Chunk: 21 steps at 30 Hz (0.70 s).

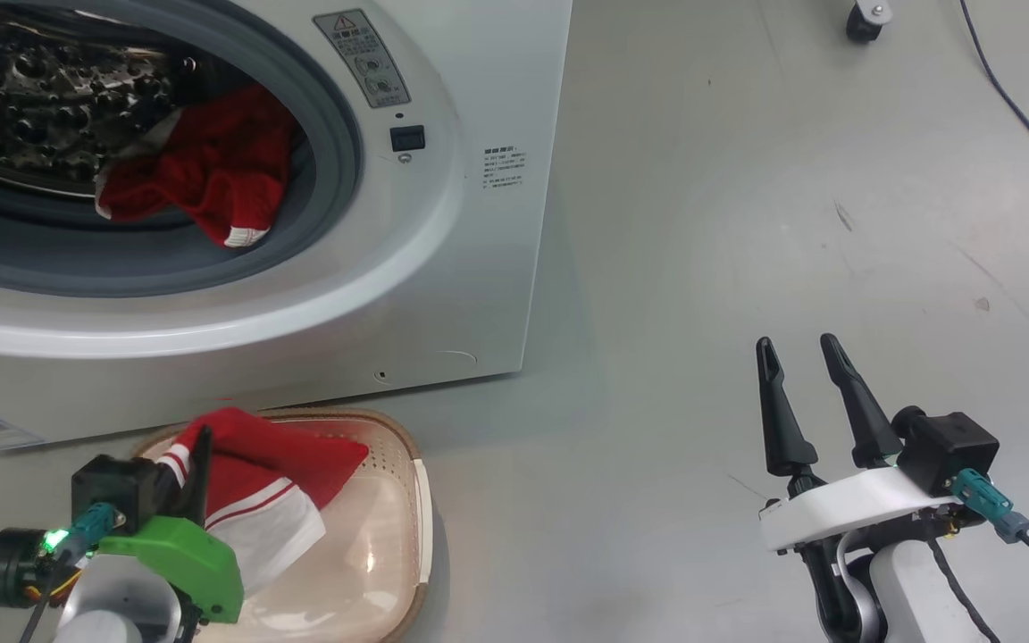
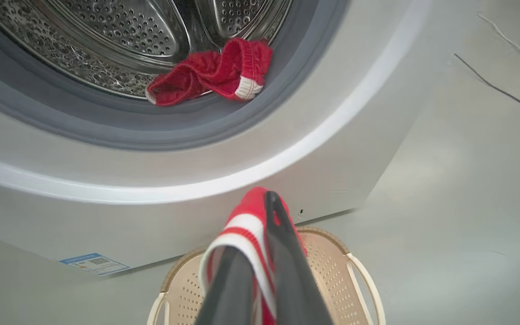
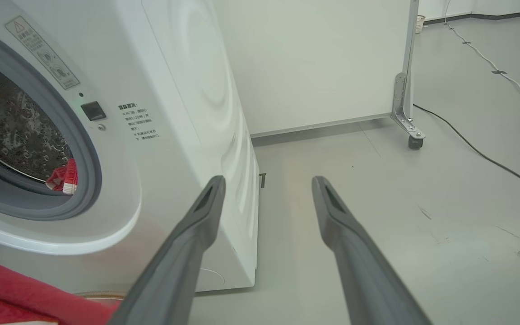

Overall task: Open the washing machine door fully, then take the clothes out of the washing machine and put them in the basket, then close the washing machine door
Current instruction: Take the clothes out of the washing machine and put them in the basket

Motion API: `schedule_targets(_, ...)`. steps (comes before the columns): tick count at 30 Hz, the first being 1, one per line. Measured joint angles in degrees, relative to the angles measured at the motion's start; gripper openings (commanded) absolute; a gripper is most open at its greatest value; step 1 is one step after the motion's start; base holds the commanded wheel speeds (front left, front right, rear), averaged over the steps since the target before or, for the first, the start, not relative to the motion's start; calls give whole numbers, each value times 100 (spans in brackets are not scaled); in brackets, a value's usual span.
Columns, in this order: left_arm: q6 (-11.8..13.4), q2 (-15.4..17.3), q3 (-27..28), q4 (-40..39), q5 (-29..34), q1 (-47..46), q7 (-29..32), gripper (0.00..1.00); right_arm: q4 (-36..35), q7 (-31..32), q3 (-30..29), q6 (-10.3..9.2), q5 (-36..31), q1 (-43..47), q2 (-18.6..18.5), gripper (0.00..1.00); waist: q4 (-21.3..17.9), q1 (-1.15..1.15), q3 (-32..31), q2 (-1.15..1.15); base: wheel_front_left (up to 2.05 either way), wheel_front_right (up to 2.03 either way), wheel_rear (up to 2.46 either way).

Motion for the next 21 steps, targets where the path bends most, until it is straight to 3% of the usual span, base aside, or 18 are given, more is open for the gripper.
schedule_targets(14,-10,144,-171,794,135,-420,253,0,-98,0,127,0,-9,-345,7,100,-358,0,838,0,0,0,0)
schedule_targets(21,-46,193,22,1392,120,-778,335,0,-136,0,154,0,-9,-533,15,100,-578,0,1302,0,0,0,0)
